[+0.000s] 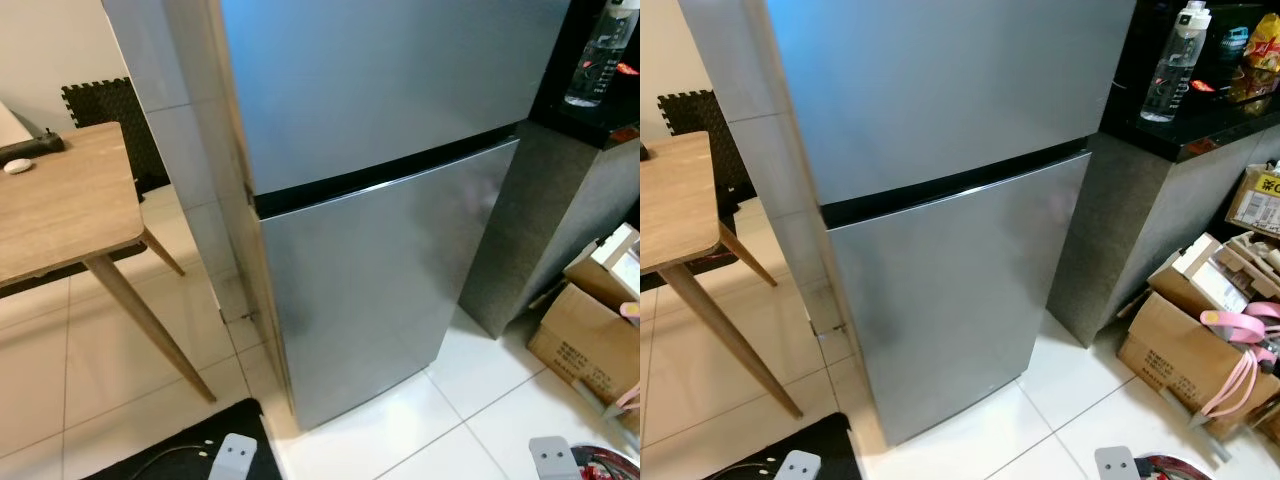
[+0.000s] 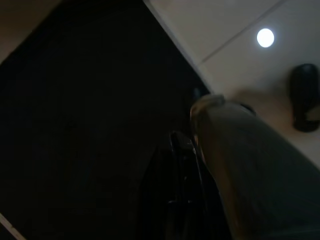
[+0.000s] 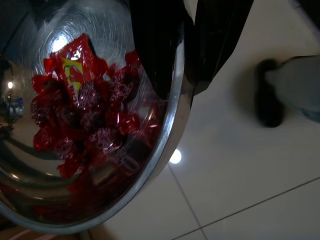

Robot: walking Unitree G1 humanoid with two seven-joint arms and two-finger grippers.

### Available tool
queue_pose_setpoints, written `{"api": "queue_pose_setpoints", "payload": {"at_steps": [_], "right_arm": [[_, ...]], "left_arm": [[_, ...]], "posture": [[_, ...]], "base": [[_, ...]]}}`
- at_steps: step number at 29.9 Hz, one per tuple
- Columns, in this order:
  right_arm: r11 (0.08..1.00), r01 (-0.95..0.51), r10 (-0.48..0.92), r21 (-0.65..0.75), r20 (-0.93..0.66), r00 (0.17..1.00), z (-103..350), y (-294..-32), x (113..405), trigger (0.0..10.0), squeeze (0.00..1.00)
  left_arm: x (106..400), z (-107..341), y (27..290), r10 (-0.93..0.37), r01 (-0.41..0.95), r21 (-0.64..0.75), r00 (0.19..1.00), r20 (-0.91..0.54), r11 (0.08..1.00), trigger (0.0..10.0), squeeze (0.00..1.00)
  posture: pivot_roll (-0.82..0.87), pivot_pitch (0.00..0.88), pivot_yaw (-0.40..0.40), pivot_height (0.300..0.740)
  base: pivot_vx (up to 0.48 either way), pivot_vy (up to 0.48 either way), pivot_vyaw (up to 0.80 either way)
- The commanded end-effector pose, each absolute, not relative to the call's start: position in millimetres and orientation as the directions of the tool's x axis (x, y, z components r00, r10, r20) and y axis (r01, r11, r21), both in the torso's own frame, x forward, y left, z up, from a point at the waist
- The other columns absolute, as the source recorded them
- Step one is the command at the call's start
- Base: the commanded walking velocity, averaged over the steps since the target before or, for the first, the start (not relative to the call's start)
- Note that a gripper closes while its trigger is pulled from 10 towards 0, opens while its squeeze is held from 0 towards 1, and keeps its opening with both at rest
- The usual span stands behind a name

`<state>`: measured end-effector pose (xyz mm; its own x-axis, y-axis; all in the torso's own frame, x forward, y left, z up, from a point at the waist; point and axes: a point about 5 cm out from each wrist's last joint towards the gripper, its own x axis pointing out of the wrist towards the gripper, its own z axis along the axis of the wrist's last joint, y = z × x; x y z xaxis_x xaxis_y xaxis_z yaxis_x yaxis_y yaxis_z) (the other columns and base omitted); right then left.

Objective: Restocking fridge

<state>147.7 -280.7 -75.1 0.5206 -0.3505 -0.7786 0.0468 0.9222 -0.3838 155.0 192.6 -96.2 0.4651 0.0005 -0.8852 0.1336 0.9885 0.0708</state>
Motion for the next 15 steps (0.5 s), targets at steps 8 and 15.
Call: {"api": "queue_pose_setpoints", "payload": {"at_steps": [8,15], "right_arm": [[0.915,0.040,-0.361,-0.402,-0.767,0.530,-72,-284,151,10.0,0.00],[0.914,0.038,-0.360,-0.404,-0.766,0.532,-72,-284,152,10.0,0.00]], "left_arm": [[212,-63,217,0.126,-0.113,0.067,0.665,-0.736,0.991,10.0,0.00],[253,-28,235,0.171,-0.217,-0.009,0.796,-0.581,0.976,10.0,1.00]], "posture": [[-0.12,0.000,0.022,0.740],[-0.12,0.000,0.022,0.740]], "base": [[0.000,0.000,0.00],[0.000,0.000,0.00]]}}
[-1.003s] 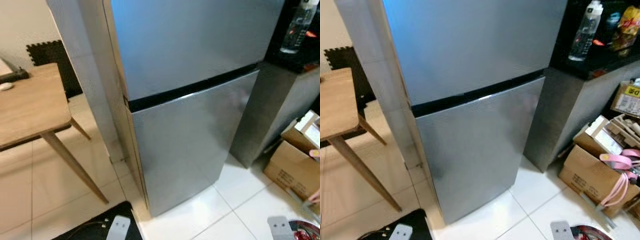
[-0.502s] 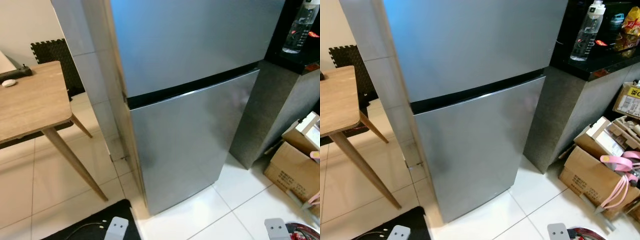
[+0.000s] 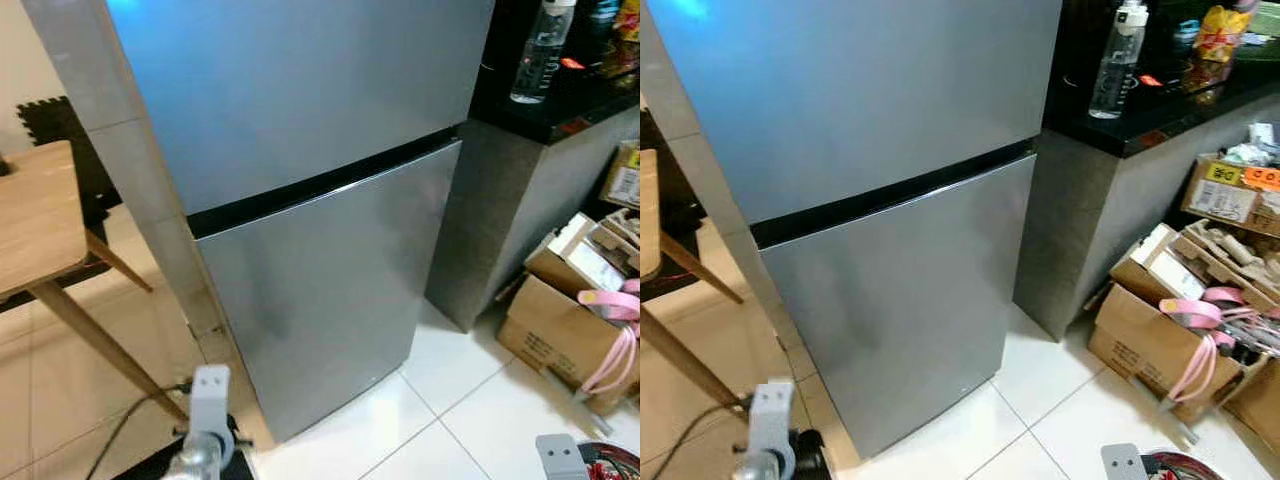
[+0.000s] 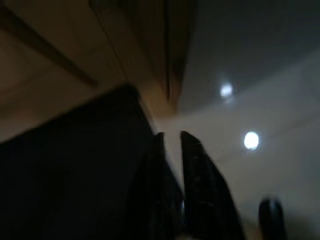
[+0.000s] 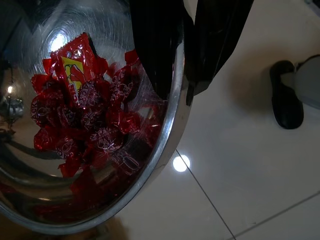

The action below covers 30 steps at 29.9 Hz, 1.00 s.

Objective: Restocking fridge

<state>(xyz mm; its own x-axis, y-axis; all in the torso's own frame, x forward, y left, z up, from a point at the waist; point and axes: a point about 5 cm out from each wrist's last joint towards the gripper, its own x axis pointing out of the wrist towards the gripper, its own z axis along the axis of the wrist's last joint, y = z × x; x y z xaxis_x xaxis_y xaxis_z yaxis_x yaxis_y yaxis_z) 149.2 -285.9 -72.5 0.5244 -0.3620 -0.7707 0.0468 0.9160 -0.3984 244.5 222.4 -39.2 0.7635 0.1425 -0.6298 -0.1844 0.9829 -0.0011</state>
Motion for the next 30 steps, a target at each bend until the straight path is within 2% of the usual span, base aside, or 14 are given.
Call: {"api": "queue_pose_setpoints", "payload": {"at_steps": [1,7,9,11,12,16,21,23,24,25,26,27,28,30], "right_arm": [[0.914,0.038,-0.361,-0.404,-0.766,0.533,-72,-284,152,10.0,0.00],[0.914,0.042,-0.362,-0.404,-0.766,0.531,-72,-284,152,10.0,0.00],[0.914,0.044,-0.363,-0.402,-0.768,0.528,-72,-285,151,10.0,0.00],[0.915,0.045,-0.363,-0.402,-0.768,0.527,-73,-285,150,10.0,0.00],[0.915,0.044,-0.363,-0.401,-0.770,0.525,-73,-285,149,10.0,0.00],[0.915,0.044,-0.363,-0.401,-0.771,0.523,-73,-285,149,10.0,0.00],[0.915,0.043,-0.362,-0.400,-0.772,0.522,-73,-286,148,10.0,0.00],[0.916,0.043,-0.362,-0.400,-0.773,0.522,-73,-286,148,10.0,0.00],[0.917,0.043,-0.359,-0.396,-0.774,0.522,-73,-286,148,10.0,0.00],[0.918,0.044,-0.356,-0.393,-0.775,0.522,-73,-285,148,10.0,0.00],[0.918,0.044,-0.356,-0.393,-0.775,0.522,-73,-285,148,10.0,0.00],[0.920,0.044,-0.354,-0.389,-0.777,0.522,-73,-285,148,10.0,0.00],[0.921,0.045,-0.352,-0.387,-0.777,0.522,-73,-285,148,10.0,0.00],[0.921,0.045,-0.352,-0.387,-0.777,0.522,-73,-285,148,10.0,0.00]], "left_arm": [[271,-8,247,0.205,-0.258,-0.037,0.842,-0.500,0.965,10.0,1.00],[298,35,279,0.327,-0.373,-0.085,0.886,-0.329,0.924,10.0,1.00],[309,64,300,0.415,-0.453,-0.194,0.886,-0.206,0.870,10.0,1.00],[311,71,305,0.433,-0.464,-0.228,0.884,-0.174,0.856,10.0,1.00],[317,84,308,0.422,-0.434,-0.285,0.900,-0.108,0.854,10.0,1.00],[324,105,314,0.402,-0.381,-0.329,0.916,-0.004,0.864,10.0,1.00],[332,154,334,0.445,-0.343,-0.398,0.873,0.200,0.851,10.0,1.00],[333,159,336,0.444,-0.326,-0.415,0.868,0.225,0.849,10.0,1.00],[336,170,335,0.407,-0.249,-0.462,0.869,0.281,0.851,10.0,1.00],[339,181,334,0.367,-0.167,-0.497,0.866,0.338,0.852,10.0,0.71],[339,181,334,0.367,-0.167,-0.497,0.866,0.338,0.852,10.0,0.71],[343,193,330,0.302,-0.053,-0.518,0.860,0.411,0.854,10.0,0.18],[345,201,328,0.258,0.025,-0.523,0.849,0.462,0.852,10.0,0.00],[345,201,328,0.258,0.025,-0.523,0.849,0.462,0.852,10.0,0.00]], "posture": [[-0.12,0.000,0.026,0.740],[-0.12,0.000,0.028,0.740],[-0.11,0.000,0.029,0.740],[-0.11,0.000,0.029,0.740],[-0.11,0.000,0.025,0.740],[-0.11,0.000,0.025,0.740],[-0.11,0.000,0.021,0.740],[-0.11,0.000,0.021,0.740],[-0.11,0.000,0.020,0.740],[-0.11,0.000,0.020,0.740],[-0.11,0.000,0.020,0.740],[-0.11,0.000,0.019,0.740],[-0.11,0.000,0.019,0.740],[-0.11,0.000,0.019,0.740]], "base": [[0.000,0.000,0.00],[0.000,0.000,0.00],[0.000,0.000,0.00],[0.000,0.000,0.00],[0.000,0.000,0.00],[0.000,0.000,0.00],[0.000,0.000,0.00],[0.000,0.000,0.00],[0.000,0.000,0.00],[0.000,0.000,0.00],[0.000,0.000,0.00],[0.000,0.000,0.00],[0.000,0.000,0.00],[0.000,0.000,0.00]]}}
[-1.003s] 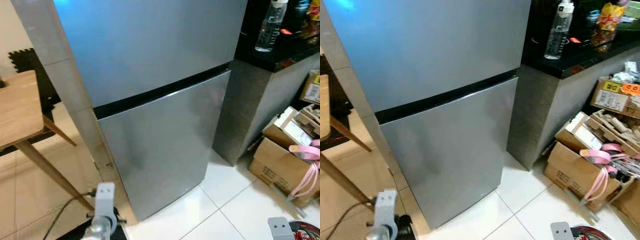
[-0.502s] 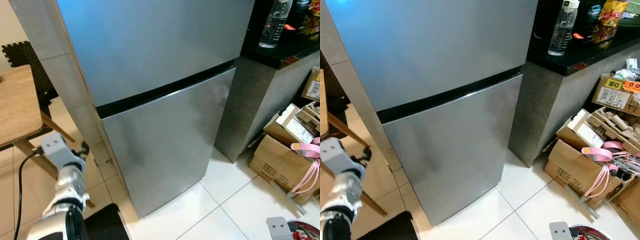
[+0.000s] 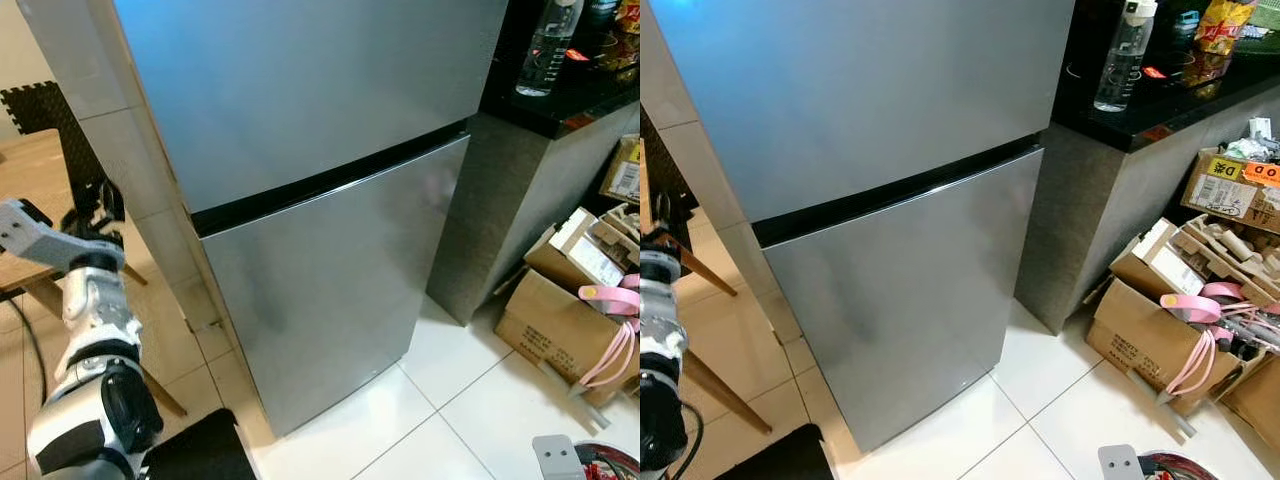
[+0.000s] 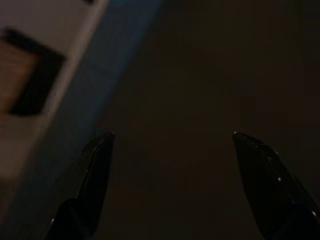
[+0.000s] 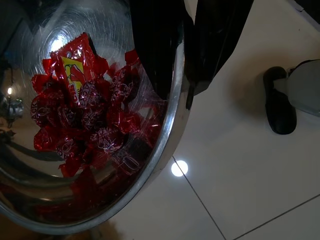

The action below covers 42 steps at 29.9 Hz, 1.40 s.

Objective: Restocking fridge

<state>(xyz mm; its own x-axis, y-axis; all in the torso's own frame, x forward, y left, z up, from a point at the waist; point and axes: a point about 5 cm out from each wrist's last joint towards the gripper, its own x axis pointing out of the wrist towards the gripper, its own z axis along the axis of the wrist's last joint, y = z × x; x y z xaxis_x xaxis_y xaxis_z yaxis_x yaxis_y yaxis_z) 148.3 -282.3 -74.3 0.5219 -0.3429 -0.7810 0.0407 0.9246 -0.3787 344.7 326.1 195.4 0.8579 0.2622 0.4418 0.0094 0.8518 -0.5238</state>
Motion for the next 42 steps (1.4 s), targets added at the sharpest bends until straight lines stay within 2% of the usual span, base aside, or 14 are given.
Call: {"api": "queue_pose_setpoints", "payload": {"at_steps": [1,2,4,5,7,8,10,19,24,29,36,37,39,42], "right_arm": [[0.922,0.045,-0.350,-0.384,-0.778,0.521,-73,-285,148,10.0,0.00],[0.922,0.045,-0.350,-0.384,-0.778,0.521,-73,-285,148,10.0,0.00],[0.924,0.045,-0.345,-0.379,-0.780,0.521,-73,-285,149,10.0,0.00],[0.924,0.045,-0.345,-0.379,-0.780,0.521,-73,-285,149,10.0,0.00],[0.926,0.046,-0.342,-0.374,-0.782,0.521,-74,-284,149,10.0,0.00],[0.926,0.046,-0.342,-0.374,-0.782,0.521,-74,-284,149,10.0,0.00],[0.928,0.047,-0.338,-0.370,-0.784,0.521,-74,-283,149,10.0,0.00],[0.931,0.045,-0.332,-0.363,-0.788,0.518,-75,-283,148,10.0,0.00],[0.931,0.045,-0.332,-0.363,-0.788,0.519,-74,-283,148,10.0,0.00],[0.931,0.043,-0.331,-0.362,-0.789,0.518,-74,-283,148,10.0,0.00],[0.931,0.040,-0.330,-0.362,-0.790,0.517,-75,-283,147,10.0,0.00],[0.931,0.041,-0.330,-0.363,-0.790,0.516,-75,-283,147,10.0,0.00],[0.931,0.041,-0.331,-0.363,-0.790,0.516,-75,-283,147,10.0,0.00],[0.932,0.043,-0.330,-0.360,-0.791,0.515,-75,-282,147,10.0,0.00]], "left_arm": [[347,213,322,0.170,0.152,-0.502,0.825,0.538,0.851,10.0,0.00],[347,213,322,0.170,0.152,-0.502,0.825,0.538,0.851,10.0,0.00],[346,236,310,-0.011,0.406,-0.424,0.733,0.681,0.809,10.0,0.00],[346,236,310,-0.011,0.406,-0.424,0.733,0.681,0.809,10.0,0.00],[338,249,301,-0.162,0.616,-0.336,0.611,0.775,0.713,10.0,0.00],[338,249,301,-0.162,0.616,-0.336,0.611,0.775,0.713,10.0,0.00],[323,258,299,-0.273,0.756,-0.235,0.479,0.834,0.611,10.0,0.00],[284,270,284,-0.526,0.928,0.051,0.162,0.835,0.368,10.0,0.00],[278,270,275,-0.593,0.947,0.089,0.119,0.796,0.310,10.0,0.00],[278,259,234,-0.813,0.972,0.087,0.133,0.567,0.220,10.0,0.00],[281,263,203,-0.912,0.974,0.134,0.119,0.392,0.185,10.0,0.00],[282,269,192,-0.944,0.965,0.174,0.136,0.300,0.194,10.0,0.00],[282,270,189,-0.951,0.962,0.186,0.144,0.275,0.199,10.0,0.00],[290,270,186,-0.961,0.923,0.269,0.263,0.083,0.276,10.0,0.00]], "posture": [[-0.11,0.000,0.019,0.740],[-0.11,0.000,0.019,0.740],[-0.11,0.000,0.021,0.740],[-0.11,0.000,0.021,0.740],[-0.11,0.000,0.022,0.740],[-0.11,0.000,0.022,0.740],[-0.11,0.000,0.023,0.740],[-0.10,0.000,0.020,0.740],[-0.11,0.000,0.021,0.740],[-0.11,0.000,0.022,0.740],[-0.10,0.000,0.024,0.740],[-0.10,0.000,0.025,0.740],[-0.10,0.000,0.025,0.740],[-0.10,0.000,0.030,0.740]], "base": [[0.000,0.000,0.00],[0.000,0.000,0.00],[0.000,0.000,0.00],[0.000,0.000,0.00],[0.000,0.000,0.00],[0.000,0.000,0.00],[0.000,0.000,0.00],[0.000,0.000,0.00],[0.000,0.000,0.00],[0.000,0.000,0.00],[0.000,0.000,0.00],[0.000,0.000,0.00],[0.000,0.000,0.00],[0.000,0.000,0.00]]}}
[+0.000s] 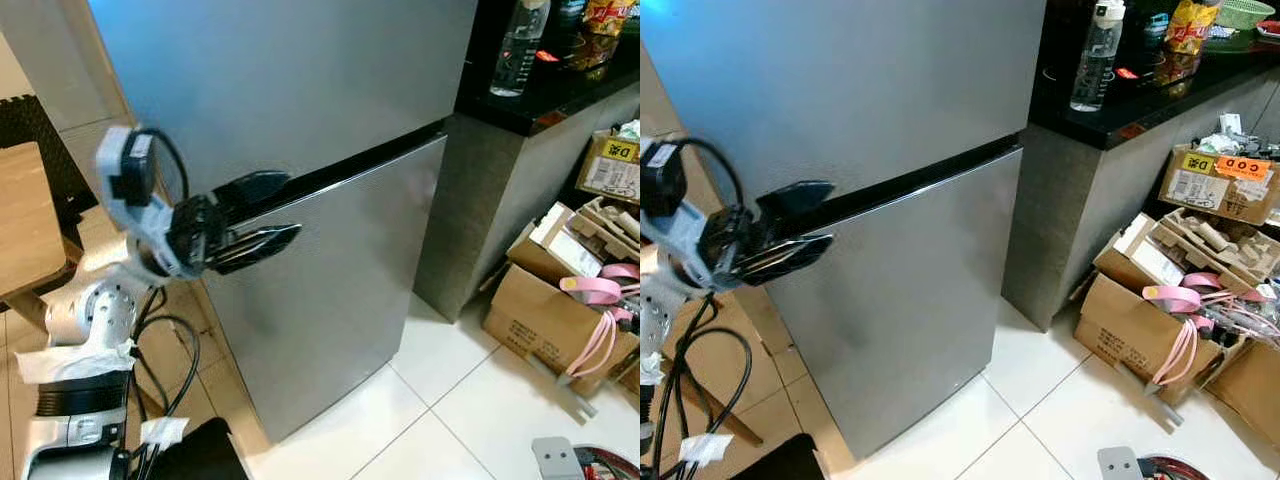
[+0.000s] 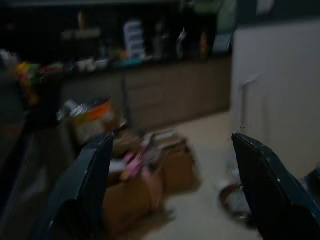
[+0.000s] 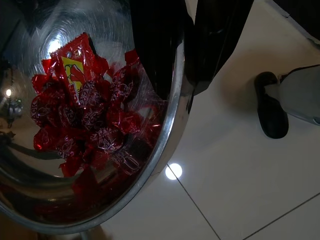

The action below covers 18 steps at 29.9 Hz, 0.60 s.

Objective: Restocking fridge

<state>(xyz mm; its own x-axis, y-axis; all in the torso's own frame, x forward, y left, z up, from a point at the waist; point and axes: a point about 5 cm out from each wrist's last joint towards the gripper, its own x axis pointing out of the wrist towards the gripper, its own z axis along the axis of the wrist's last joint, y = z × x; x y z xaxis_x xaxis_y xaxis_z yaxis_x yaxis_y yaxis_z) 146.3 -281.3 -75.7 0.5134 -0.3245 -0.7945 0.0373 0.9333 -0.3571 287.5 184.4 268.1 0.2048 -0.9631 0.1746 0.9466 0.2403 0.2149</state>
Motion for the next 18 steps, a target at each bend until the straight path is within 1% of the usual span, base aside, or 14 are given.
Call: {"api": "queue_pose_setpoints", "payload": {"at_steps": [1,2,5,6,7,8,9,12,15,18], "right_arm": [[0.932,0.043,-0.330,-0.360,-0.791,0.515,-75,-282,147,10.0,0.00],[0.933,0.043,-0.328,-0.358,-0.793,0.514,-76,-281,146,10.0,0.00],[0.934,0.043,-0.325,-0.354,-0.795,0.512,-76,-280,146,10.0,0.00],[0.934,0.043,-0.325,-0.354,-0.795,0.512,-76,-280,146,10.0,0.00],[0.934,0.044,-0.325,-0.354,-0.795,0.512,-76,-280,146,10.0,0.00],[0.934,0.045,-0.325,-0.353,-0.796,0.511,-76,-280,146,10.0,0.00],[0.934,0.045,-0.325,-0.353,-0.796,0.511,-76,-280,146,10.0,0.00],[0.934,0.046,-0.326,-0.353,-0.795,0.512,-76,-280,146,10.0,0.00],[0.934,0.046,-0.326,-0.353,-0.795,0.512,-76,-280,146,10.0,0.00],[0.934,0.046,-0.326,-0.353,-0.795,0.512,-76,-280,146,10.0,0.00]], "left_arm": [[290,270,186,-0.961,0.923,0.269,0.263,0.083,0.276,10.0,0.00],[295,269,189,-0.933,0.886,0.328,0.357,-0.032,0.328,10.0,0.00],[305,263,198,-0.832,0.811,0.438,0.513,-0.211,0.388,10.0,0.00],[305,263,198,-0.832,0.811,0.438,0.513,-0.211,0.388,10.0,0.00],[307,261,202,-0.789,0.786,0.473,0.557,-0.260,0.399,10.0,0.00],[309,260,204,-0.761,0.771,0.493,0.582,-0.287,0.404,10.0,0.00],[309,260,204,-0.761,0.771,0.493,0.582,-0.287,0.404,10.0,0.00],[314,259,208,-0.664,0.707,0.571,0.666,-0.340,0.418,10.0,0.00],[316,258,209,-0.613,0.674,0.611,0.703,-0.360,0.415,10.0,0.00],[317,256,211,-0.586,0.666,0.626,0.715,-0.381,0.406,10.0,0.00]], "posture": [[-0.10,0.000,0.030,0.740],[-0.10,0.000,0.029,0.740],[-0.10,0.000,0.029,0.740],[-0.10,0.000,0.029,0.740],[-0.10,0.000,0.029,0.740],[-0.10,0.000,0.029,0.740],[-0.10,0.000,0.029,0.740],[-0.10,0.000,0.028,0.740],[-0.10,0.000,0.028,0.740],[-0.10,0.000,0.028,0.740]], "base": [[0.000,0.000,0.00],[0.000,0.000,0.00],[0.000,0.000,0.00],[0.000,0.000,0.00],[0.000,0.000,0.00],[0.000,0.000,0.00],[0.000,0.000,0.00],[0.000,0.000,0.00],[0.000,0.000,0.00],[0.000,0.000,0.00]]}}
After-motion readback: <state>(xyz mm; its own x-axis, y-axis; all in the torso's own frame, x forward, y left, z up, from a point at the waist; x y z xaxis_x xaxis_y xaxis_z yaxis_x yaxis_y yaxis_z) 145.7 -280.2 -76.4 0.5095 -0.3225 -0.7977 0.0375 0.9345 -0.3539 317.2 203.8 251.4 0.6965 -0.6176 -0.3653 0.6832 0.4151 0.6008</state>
